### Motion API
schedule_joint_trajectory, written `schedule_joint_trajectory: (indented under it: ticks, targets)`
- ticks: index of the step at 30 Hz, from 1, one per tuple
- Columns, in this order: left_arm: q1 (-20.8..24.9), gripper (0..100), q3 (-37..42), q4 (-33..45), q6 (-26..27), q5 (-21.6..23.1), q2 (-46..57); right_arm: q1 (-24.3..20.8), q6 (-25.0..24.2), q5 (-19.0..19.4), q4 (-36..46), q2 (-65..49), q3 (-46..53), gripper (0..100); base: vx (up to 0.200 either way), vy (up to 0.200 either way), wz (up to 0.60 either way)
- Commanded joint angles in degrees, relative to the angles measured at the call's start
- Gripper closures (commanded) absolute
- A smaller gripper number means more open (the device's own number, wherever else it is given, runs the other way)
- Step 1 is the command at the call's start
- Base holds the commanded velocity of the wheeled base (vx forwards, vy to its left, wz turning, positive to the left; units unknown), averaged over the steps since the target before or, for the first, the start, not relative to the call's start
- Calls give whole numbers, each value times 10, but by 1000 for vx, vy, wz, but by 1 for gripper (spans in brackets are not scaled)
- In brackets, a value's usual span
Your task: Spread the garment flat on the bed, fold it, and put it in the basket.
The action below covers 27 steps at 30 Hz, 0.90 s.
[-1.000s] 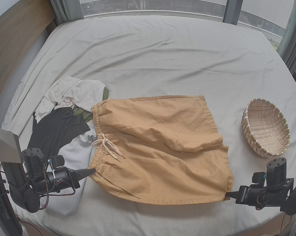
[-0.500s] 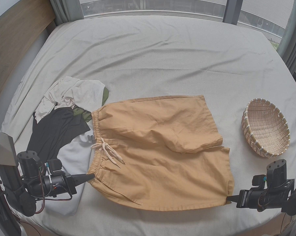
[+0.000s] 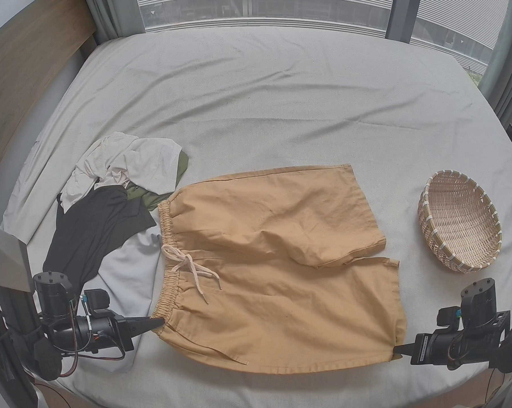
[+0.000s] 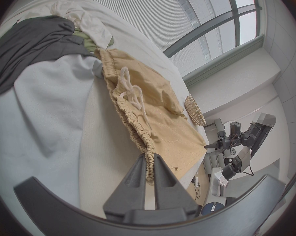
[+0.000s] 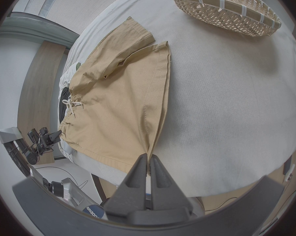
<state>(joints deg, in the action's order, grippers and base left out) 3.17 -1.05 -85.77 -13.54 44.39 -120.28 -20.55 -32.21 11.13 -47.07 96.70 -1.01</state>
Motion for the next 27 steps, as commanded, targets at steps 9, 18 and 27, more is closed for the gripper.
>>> schedule_joint_trajectory:
  ticks: [9, 18, 27]
  targets:
    - [-8, 100, 10, 52, 56, 2, -4, 0, 7, 2, 22, -33, 9, 100, 0, 0, 0]
    - [-5, 100, 1, -37, 48, 21, -1, 3, 4, 14, 9, -88, -24, 100, 0, 0, 0]
    - [-8, 100, -47, -33, 10, 23, 38, 11, 1, 23, 6, -130, -73, 100, 0, 0, 0]
